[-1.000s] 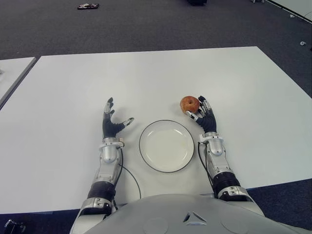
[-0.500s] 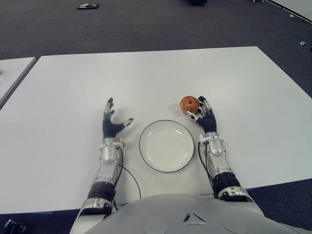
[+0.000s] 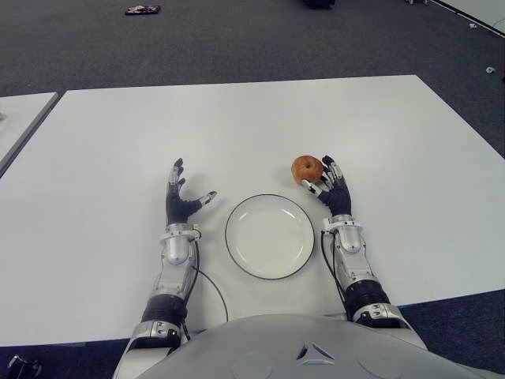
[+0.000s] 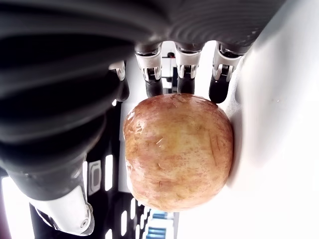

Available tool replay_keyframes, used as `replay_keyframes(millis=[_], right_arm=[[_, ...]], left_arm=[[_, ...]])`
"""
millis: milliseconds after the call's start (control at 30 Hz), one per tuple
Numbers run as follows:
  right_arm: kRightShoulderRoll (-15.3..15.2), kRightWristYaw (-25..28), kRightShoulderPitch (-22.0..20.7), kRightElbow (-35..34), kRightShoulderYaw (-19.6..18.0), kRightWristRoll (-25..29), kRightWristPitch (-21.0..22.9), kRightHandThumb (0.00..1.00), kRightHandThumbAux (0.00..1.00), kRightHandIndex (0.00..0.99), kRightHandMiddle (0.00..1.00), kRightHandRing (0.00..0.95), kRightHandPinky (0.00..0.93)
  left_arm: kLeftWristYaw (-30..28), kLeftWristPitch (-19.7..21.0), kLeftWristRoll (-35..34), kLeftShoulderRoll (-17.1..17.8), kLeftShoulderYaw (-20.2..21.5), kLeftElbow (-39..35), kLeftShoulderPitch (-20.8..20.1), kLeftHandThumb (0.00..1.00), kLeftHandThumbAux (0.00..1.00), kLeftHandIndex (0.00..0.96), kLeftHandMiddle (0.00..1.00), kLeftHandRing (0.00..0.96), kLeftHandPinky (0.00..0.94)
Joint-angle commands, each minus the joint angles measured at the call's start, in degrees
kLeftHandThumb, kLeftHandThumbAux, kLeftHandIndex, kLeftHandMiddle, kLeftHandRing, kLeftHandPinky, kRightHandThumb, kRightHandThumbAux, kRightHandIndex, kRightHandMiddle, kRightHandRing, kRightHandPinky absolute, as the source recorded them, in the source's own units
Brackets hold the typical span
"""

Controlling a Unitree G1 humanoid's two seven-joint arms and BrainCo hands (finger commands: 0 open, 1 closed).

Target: Put the apples into the plate.

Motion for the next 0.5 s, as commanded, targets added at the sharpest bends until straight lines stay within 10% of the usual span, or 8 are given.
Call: replay_keyframes(millis=[33,500], right_arm=[[0.2,-4.7,3.1,0.5,-0.7,-1.9,1.4,0.199,0.735,0.0,0.032,0.051,0.081],[-0.4,-11.0,-0.2,2.2,-0.4,-4.2,-1.2,0.202,0.702,0.0,0.007,0.023,0.058]], left_arm=[[-0.7,0.4,0.1,0.0,-0.2,0.0,0.3,0.0,0.514,0.0,0.0,0.0,0.0],[-0.6,0.8,0.2,0.0,-0.2,-0.1,0.3,0.0,0.515,0.0,0.0,0.0,0.0]])
